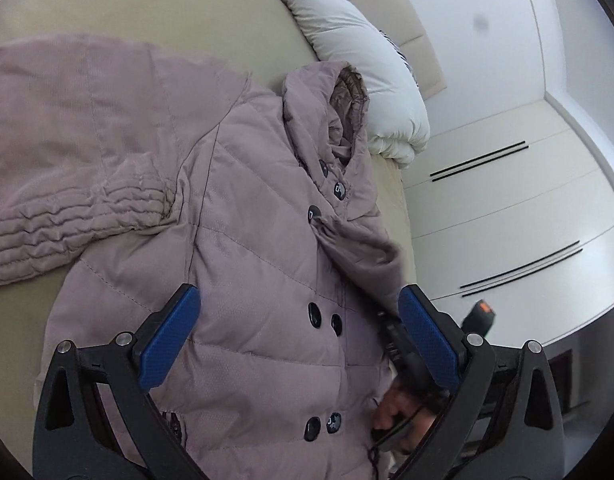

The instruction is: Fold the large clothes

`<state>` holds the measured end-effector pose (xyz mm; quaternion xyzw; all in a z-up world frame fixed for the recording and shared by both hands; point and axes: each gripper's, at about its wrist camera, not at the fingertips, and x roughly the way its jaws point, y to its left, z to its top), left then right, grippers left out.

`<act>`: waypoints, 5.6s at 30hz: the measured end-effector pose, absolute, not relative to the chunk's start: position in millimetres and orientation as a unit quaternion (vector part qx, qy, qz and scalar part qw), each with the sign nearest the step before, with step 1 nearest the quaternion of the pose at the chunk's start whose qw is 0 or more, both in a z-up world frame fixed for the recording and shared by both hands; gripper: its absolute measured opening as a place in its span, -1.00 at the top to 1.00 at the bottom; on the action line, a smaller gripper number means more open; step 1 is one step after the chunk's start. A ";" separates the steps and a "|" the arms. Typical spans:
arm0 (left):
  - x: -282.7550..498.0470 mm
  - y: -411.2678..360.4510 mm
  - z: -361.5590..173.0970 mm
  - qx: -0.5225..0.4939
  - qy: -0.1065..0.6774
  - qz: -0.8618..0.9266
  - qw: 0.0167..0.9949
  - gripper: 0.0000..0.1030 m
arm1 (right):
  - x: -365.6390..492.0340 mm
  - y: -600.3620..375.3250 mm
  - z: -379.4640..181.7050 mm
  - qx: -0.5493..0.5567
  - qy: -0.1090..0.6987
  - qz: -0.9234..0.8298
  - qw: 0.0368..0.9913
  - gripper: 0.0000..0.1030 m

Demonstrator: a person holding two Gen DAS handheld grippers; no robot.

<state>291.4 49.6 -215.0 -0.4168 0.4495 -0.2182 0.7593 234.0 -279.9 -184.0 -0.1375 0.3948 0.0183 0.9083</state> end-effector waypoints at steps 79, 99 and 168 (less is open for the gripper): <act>395.4 53.2 -266.6 -0.324 0.507 -0.165 0.781 0.52 | 304.2 -485.4 -224.5 0.502 0.345 0.007 0.793 -0.62; 191.0 221.8 -219.3 -0.455 0.375 -0.076 0.804 -0.21 | 240.8 -384.0 -162.0 0.402 0.332 0.071 0.851 -0.84; 186.1 -2.9 -147.6 -0.031 0.302 -0.142 0.942 0.82 | 240.7 -266.3 -265.4 0.646 0.456 0.265 0.552 -0.83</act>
